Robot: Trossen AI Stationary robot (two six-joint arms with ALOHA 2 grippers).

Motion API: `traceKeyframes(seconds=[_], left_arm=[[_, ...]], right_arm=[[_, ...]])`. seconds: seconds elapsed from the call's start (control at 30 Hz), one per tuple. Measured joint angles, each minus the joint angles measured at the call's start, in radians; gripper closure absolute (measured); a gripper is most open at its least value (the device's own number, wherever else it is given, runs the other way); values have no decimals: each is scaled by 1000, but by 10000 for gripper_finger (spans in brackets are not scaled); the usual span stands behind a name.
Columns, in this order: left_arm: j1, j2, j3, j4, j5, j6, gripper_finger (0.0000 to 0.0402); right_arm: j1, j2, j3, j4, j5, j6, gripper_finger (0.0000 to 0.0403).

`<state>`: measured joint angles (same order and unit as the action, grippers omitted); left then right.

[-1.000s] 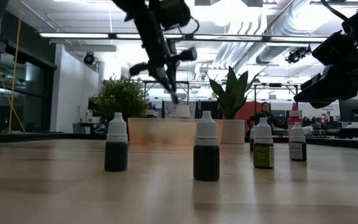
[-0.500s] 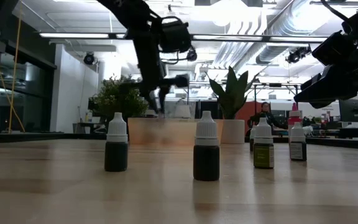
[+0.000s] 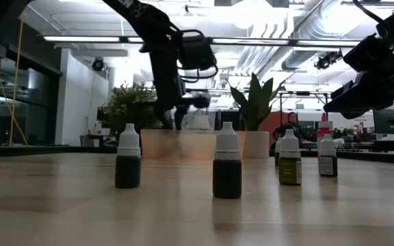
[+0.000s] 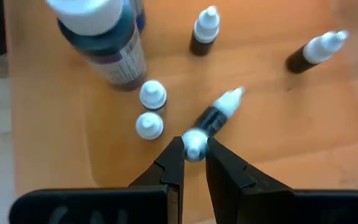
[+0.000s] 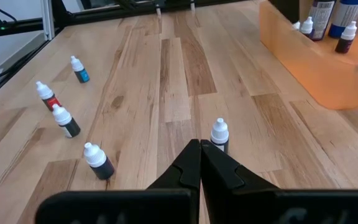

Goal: Pick & Place food coloring
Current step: Put the small green bottle into the bin

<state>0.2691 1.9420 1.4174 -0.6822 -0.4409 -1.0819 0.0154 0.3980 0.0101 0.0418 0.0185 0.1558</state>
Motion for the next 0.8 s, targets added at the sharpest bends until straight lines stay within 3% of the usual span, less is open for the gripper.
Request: traceKeyframes(seconds=[0.8], left_arm=[[21, 10, -1, -23, 45, 4, 337]], right_arm=[[0, 0, 0, 0, 0, 0, 402]])
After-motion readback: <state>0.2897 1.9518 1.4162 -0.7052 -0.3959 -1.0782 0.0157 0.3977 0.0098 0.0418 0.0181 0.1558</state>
